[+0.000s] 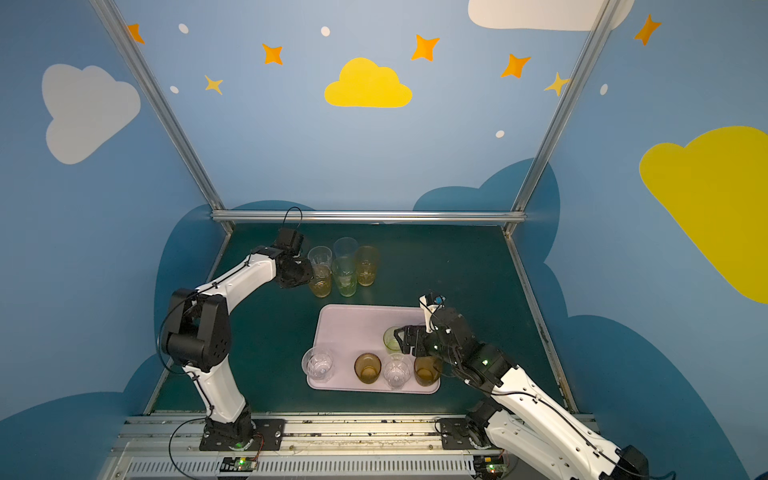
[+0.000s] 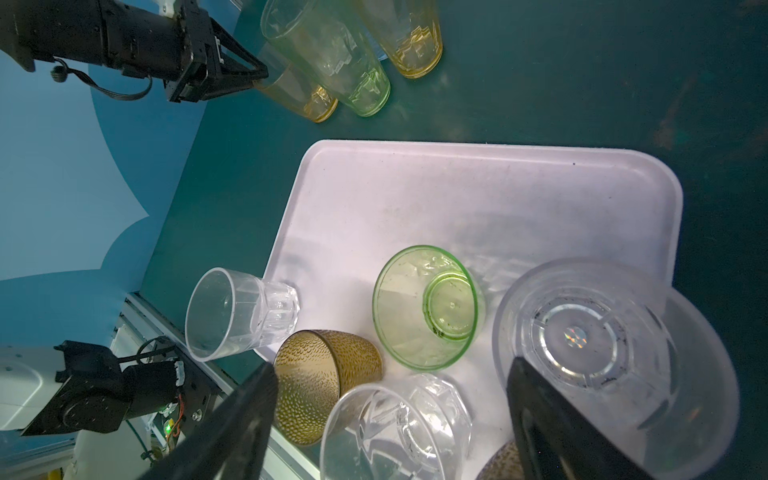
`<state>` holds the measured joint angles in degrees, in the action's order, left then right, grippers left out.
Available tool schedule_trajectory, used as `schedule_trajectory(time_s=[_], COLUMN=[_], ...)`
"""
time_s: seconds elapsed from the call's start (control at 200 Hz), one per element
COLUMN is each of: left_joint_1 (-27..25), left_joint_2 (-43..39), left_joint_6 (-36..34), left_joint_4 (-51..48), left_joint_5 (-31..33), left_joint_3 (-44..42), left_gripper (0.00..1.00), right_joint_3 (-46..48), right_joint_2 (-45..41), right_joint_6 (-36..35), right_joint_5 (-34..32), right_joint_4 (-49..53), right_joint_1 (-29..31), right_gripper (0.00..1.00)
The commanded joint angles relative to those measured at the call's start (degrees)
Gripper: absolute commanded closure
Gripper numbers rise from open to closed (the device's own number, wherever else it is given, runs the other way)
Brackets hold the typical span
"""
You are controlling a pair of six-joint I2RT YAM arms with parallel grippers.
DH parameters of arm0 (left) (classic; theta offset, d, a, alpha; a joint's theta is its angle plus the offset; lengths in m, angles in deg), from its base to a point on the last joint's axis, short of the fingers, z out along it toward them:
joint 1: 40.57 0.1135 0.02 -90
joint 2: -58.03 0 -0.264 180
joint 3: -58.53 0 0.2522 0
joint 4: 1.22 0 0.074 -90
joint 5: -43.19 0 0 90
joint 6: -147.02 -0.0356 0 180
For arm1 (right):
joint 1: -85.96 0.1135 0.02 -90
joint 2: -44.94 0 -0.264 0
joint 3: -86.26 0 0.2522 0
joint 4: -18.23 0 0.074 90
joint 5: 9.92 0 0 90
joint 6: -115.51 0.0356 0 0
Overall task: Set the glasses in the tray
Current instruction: 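Reach the left gripper to the amber glass beyond the tray while the right gripper withdraws, then grasp the amber glass rim with the left gripper and lift it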
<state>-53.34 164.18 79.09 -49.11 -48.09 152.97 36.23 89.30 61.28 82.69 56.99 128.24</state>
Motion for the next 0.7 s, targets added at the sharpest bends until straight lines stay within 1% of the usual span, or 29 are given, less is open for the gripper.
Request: schedule_trajectory(time_s=[0.0, 0.14, 0.27, 0.431, 0.691], left_joint_1=[-0.14, -0.41, -0.50, -0.71, -1.39], left_joint_2=[0.75, -0.15, 0.24, 0.36, -4.05], left_joint_6=[-0.80, -0.62, -0.38, 0.11, -0.09], left_joint_4=[-1.71, -1.12, -1.38, -2.12, -1.83], left_joint_5=[2.09, 2.90, 3.04, 3.13, 2.82], left_joint_3=[1.48, 1.05, 1.38, 1.50, -0.67], left_gripper=[0.80, 0.83, 0.96, 0.96, 0.96], right_joint_3=[-0.27, -0.30, -0.48, -0.22, 0.02], right_joint_2=[-0.72, -0.71, -0.76, -1.49, -3.53], right_joint_6=[0.44, 0.87, 0.79, 1.01, 0.75], right_joint_5=[-0.23, -0.85, -0.59, -0.83, -0.68], right_joint_4=[1.15, 1.21, 1.32, 2.50, 3.27], right_joint_1=[-0.27, -0.34, -0.36, -0.36, -0.48], right_gripper=[0.14, 0.14, 0.14, 0.14, 0.14])
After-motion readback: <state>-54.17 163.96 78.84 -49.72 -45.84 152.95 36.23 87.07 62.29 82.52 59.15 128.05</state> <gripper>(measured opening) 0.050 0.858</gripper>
